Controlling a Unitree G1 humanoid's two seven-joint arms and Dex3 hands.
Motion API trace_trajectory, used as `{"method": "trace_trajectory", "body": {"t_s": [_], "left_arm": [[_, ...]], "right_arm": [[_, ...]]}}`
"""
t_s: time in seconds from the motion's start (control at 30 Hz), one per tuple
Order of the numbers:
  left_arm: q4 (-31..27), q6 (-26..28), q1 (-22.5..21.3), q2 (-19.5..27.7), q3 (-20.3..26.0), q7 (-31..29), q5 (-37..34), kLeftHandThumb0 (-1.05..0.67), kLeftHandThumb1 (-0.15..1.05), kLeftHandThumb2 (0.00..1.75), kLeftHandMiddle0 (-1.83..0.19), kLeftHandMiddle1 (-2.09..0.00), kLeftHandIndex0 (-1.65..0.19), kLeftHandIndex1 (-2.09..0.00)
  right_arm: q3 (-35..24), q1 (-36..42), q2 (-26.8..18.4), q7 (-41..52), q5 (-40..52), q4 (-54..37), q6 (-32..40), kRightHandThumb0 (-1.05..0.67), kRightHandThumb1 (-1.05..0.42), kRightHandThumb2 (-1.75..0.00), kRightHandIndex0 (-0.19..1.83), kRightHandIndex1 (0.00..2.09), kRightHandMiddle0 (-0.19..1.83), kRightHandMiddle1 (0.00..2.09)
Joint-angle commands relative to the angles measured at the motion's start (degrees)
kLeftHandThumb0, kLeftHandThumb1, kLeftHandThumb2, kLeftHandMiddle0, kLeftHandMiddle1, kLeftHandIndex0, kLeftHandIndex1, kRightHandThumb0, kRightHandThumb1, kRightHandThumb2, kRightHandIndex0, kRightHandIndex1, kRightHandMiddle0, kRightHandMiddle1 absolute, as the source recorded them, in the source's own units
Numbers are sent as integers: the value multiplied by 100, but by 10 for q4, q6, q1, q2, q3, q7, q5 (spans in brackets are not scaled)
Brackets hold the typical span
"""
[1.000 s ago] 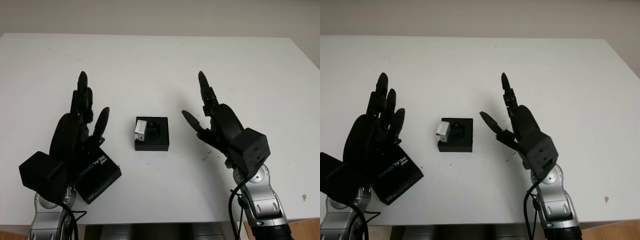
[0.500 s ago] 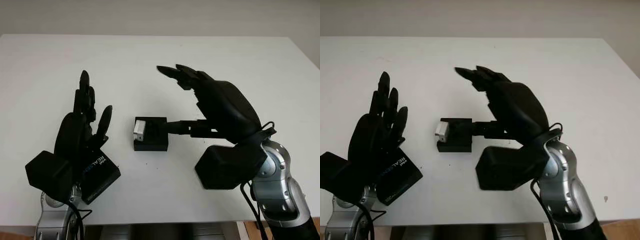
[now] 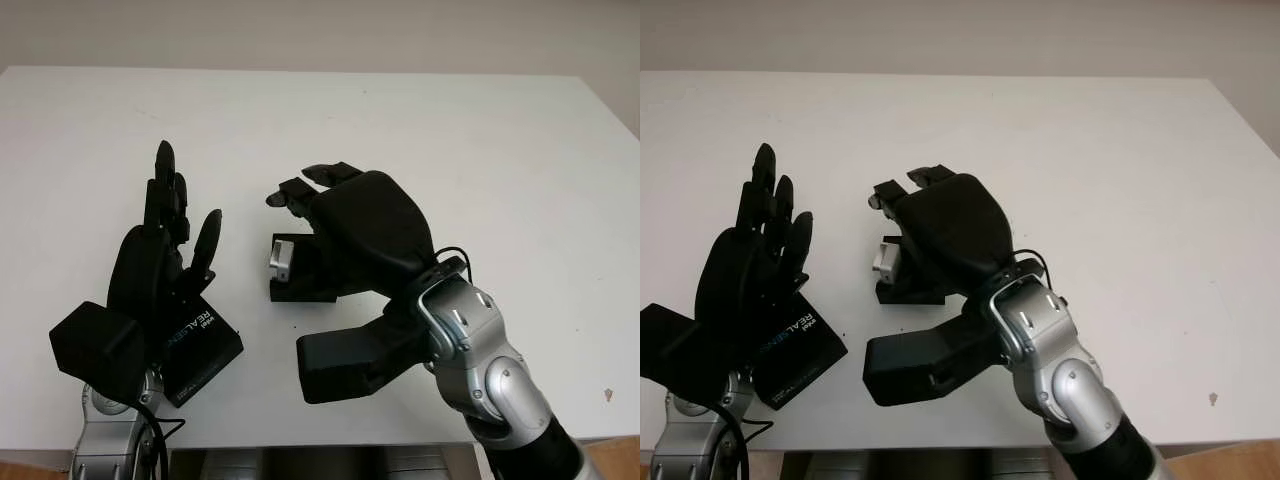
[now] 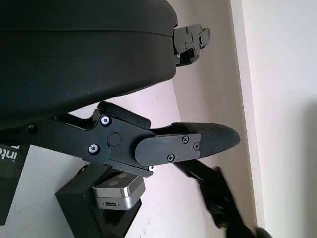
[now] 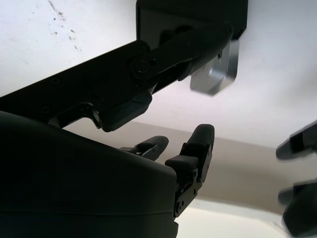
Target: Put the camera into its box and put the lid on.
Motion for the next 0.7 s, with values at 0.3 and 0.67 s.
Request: {"method": "trace_trajectory", "body": {"t_s": [0.3, 0.67], "left_arm": [[-2, -6, 5, -3, 0, 4, 4, -70, 105, 51, 17, -5, 19, -5], [2, -4, 5, -11, -1, 7, 1, -71, 105, 50, 17, -5, 18, -5]], "right_arm": [[19, -12, 60, -16, -44, 58, 24, -83, -92, -5, 41, 18, 32, 82], [21, -16, 72, -56, -77, 88, 44, -81, -96, -6, 45, 18, 22, 135]]}}
